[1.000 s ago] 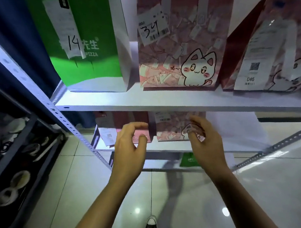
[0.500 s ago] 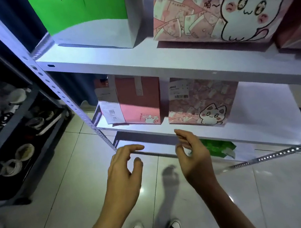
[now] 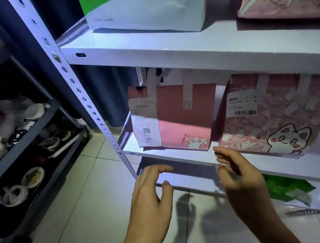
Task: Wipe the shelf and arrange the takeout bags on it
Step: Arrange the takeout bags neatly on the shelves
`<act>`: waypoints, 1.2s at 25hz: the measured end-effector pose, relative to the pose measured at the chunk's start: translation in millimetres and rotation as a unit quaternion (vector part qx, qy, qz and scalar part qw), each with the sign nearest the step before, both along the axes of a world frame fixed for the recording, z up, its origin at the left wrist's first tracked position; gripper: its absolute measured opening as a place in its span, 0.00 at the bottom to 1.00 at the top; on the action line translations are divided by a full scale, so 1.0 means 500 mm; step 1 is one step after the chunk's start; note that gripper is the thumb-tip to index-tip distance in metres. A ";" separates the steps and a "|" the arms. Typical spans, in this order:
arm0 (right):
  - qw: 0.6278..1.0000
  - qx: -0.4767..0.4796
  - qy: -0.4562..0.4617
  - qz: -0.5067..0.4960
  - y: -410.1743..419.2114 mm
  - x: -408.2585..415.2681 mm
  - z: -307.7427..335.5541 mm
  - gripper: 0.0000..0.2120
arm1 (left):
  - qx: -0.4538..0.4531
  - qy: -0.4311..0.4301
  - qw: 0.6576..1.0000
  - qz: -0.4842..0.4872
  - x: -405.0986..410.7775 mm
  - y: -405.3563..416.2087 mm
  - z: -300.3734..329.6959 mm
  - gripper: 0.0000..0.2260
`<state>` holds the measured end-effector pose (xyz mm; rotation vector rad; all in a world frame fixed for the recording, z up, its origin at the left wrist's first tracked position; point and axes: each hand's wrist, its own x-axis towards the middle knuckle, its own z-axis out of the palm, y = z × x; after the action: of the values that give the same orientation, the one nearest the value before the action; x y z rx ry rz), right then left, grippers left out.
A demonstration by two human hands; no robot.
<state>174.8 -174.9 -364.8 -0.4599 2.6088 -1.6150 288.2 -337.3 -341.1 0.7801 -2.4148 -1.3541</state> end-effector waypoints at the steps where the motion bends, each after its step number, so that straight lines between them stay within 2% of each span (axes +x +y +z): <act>1: 1.000 -0.006 0.001 0.006 -0.012 -0.004 -0.016 0.17 | 0.006 0.003 1.000 0.001 -0.004 -0.016 -0.019 0.14; 3: 0.999 -0.024 -0.021 0.017 -0.028 -0.018 -0.040 0.15 | 0.018 0.004 1.000 0.011 -0.017 -0.048 -0.052 0.15; 8: 0.998 -0.029 -0.057 0.012 -0.059 -0.043 -0.085 0.24 | 0.052 -0.007 0.998 0.043 -0.058 -0.131 -0.093 0.21; 15: 0.993 -0.072 -0.093 -0.001 -0.102 -0.110 -0.100 0.33 | 0.095 0.025 0.994 0.051 -0.148 -0.197 -0.094 0.29; 23: 0.997 -0.059 -0.052 0.007 -0.126 -0.136 -0.118 0.24 | 0.106 0.005 0.994 0.016 -0.175 -0.246 -0.115 0.34; 28: 0.995 -0.065 -0.079 0.011 -0.150 -0.134 -0.120 0.22 | 0.109 0.032 0.994 0.001 -0.182 -0.258 -0.112 0.32; 30: 0.995 -0.060 -0.080 -0.016 -0.160 -0.133 -0.127 0.25 | 0.102 0.036 0.994 0.008 -0.185 -0.270 -0.115 0.31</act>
<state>108.2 -255.0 -428.1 -0.2815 2.4267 -1.7466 195.9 -472.3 -398.5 0.7830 -2.2346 -1.6113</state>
